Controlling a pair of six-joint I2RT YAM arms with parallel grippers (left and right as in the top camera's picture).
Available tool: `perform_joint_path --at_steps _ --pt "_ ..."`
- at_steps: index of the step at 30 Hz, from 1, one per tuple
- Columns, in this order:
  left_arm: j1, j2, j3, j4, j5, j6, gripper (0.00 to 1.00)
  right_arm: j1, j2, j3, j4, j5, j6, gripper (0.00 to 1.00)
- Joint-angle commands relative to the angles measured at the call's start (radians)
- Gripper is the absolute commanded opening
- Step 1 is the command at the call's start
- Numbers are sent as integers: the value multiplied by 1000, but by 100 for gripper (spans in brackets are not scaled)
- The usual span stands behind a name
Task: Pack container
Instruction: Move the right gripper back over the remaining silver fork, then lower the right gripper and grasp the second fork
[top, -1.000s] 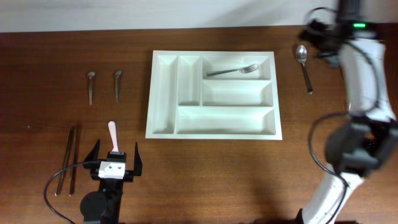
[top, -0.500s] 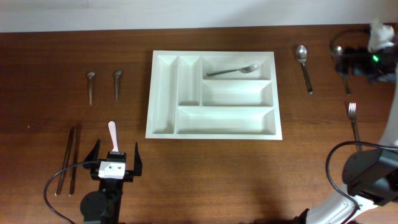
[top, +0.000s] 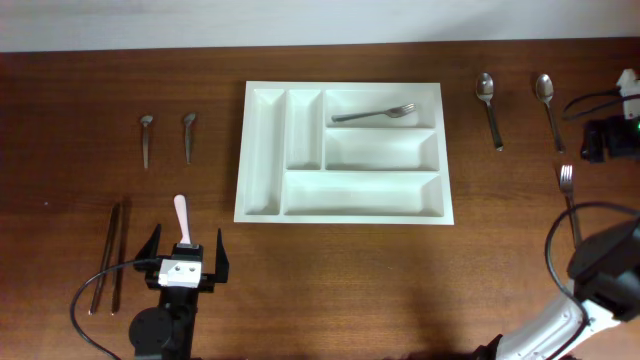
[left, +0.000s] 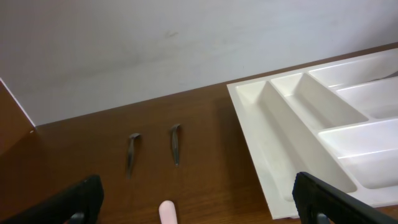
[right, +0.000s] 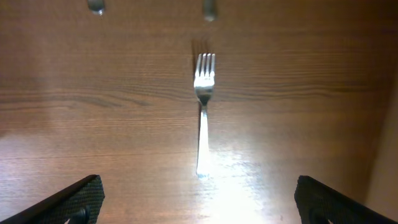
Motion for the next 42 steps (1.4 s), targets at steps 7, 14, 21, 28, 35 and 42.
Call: perform_joint_path --at_steps 7,14,21,28,35,42 --pt "3 -8 -8 0 -7 -2 99 -2 207 6 10 76 7 99" --pt "3 -8 -8 0 -7 -2 99 -8 299 6 13 77 9 99" --pt "3 -8 -8 0 -7 -2 99 -58 318 -11 26 71 9 99" --pt "3 -8 -8 0 -7 -2 99 -94 318 -95 54 34 9 94" --pt "3 -8 -8 0 -7 -2 99 -77 318 -186 125 34 8 100" --pt "3 -8 -8 0 -7 -2 99 -77 318 -230 192 35 5 100"
